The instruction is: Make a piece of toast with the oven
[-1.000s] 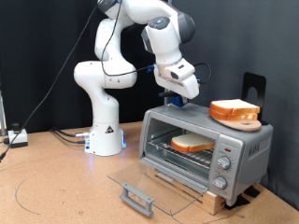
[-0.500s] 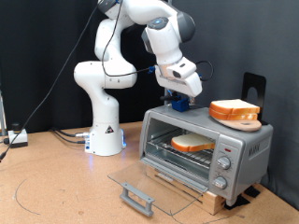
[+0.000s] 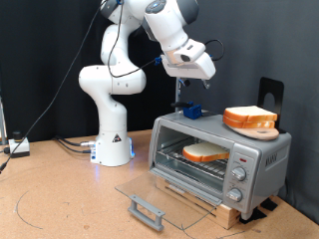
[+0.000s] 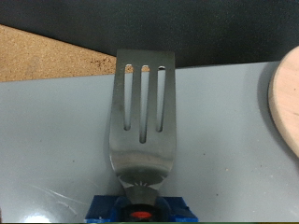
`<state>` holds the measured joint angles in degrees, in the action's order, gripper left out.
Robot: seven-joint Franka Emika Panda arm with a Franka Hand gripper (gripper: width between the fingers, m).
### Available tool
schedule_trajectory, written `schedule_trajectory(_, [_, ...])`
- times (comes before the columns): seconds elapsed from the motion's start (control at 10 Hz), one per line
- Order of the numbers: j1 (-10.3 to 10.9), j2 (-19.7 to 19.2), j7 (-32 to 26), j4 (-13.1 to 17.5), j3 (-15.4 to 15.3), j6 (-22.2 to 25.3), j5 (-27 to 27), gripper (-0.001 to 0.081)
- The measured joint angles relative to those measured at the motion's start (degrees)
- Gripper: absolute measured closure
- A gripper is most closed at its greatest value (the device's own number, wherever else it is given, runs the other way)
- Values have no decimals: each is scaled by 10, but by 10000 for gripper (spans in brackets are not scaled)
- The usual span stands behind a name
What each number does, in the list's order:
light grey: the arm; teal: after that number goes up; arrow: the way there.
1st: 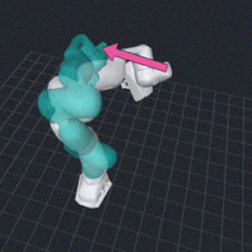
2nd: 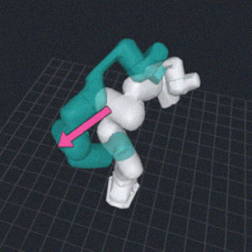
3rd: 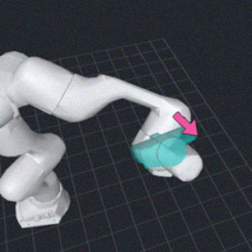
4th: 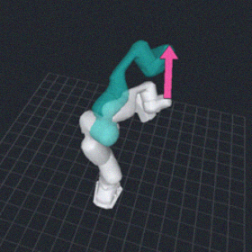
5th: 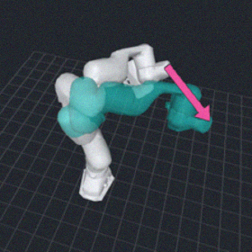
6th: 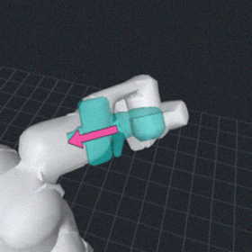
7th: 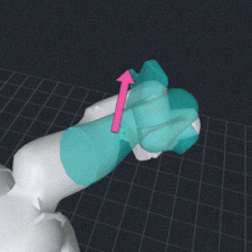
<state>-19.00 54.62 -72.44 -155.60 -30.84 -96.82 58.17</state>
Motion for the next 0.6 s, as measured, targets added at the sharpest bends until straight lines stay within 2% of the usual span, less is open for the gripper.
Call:
schedule_trajectory(0.2, [-14,-1,-8,-3,8,-14,-3,2])
schedule_trajectory(0.4, [-45,-6,-11,-4,33,-14,-17,2])
schedule_trajectory(0.6, [-80,-12,-11,-4,52,-12,-65,2])
